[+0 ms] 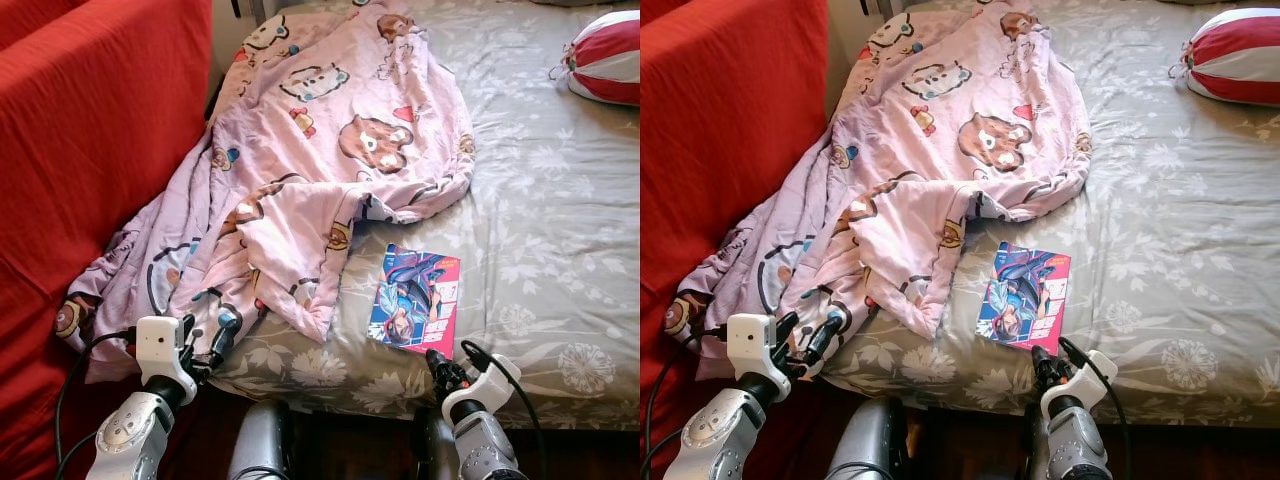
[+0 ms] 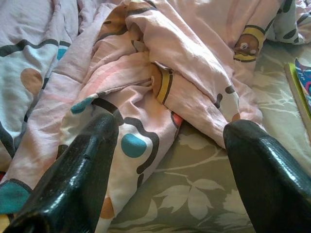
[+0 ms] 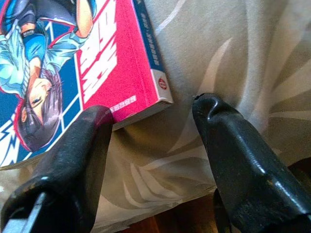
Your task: Clean up the room
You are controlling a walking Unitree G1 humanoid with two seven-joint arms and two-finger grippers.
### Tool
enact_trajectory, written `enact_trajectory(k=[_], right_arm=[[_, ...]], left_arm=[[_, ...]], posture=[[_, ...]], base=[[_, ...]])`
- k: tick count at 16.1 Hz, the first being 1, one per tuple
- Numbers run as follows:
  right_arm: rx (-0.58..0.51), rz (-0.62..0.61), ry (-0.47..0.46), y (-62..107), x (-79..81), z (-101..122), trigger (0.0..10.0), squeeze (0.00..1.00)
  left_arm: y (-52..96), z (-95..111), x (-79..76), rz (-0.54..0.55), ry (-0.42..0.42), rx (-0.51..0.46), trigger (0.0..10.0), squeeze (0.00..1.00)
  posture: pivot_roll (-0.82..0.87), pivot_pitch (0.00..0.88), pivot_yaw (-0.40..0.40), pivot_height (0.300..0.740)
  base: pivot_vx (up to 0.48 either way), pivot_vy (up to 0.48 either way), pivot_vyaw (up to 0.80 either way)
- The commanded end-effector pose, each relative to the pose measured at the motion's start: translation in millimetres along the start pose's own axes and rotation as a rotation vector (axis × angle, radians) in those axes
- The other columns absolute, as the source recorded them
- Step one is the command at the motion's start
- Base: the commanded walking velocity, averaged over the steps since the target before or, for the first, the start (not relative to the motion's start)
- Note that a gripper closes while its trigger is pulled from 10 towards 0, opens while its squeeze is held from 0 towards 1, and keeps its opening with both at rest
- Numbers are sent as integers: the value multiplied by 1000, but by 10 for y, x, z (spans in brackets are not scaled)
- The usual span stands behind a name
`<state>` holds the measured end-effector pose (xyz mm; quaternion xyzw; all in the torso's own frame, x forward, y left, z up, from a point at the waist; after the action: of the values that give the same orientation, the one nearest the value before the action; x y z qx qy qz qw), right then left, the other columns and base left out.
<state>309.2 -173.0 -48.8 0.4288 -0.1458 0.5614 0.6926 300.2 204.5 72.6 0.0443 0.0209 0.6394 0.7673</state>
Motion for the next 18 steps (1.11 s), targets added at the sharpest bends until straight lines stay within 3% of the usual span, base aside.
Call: enact_trajectory(k=[1,8,14,17,18], right_arm=[[54,17,-14,24,42,-184,10000,0],[-58,52,-54,0,100,21,10000,0],[-66,51,-76,7,82,25,10000,0],[-105,69,-63,-15,155,96,10000,0],[-148,-19,-21,7,33,166,10000,0]], left_arm=[[45,-19,84,27,2,13,10000,0],[27,-24,73,37,6,12,10000,0],[4,-22,22,26,13,8,10000,0],[5,-15,39,25,9,7,10000,0],[7,-23,51,28,8,9,10000,0]], posture=[[169,222,107,603],[161,213,100,603],[159,209,101,603],[153,207,102,603],[147,203,100,603]], base=[[0,0,0],[0,0,0],[0,0,0],[0,0,0],[0,0,0]])
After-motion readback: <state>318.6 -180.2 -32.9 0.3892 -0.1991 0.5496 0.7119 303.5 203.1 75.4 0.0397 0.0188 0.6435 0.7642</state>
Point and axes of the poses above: a point about 5 cm out from each wrist's last joint towards the gripper, its own y axis pointing back from the gripper into the wrist, its own z axis along the axis of the wrist's last joint, x = y × z, the point moved 5 cm from there along -y, pointing out of the wrist towards the gripper, and after that the axes turned 7 degrees about -y, right-handed, at the moved point
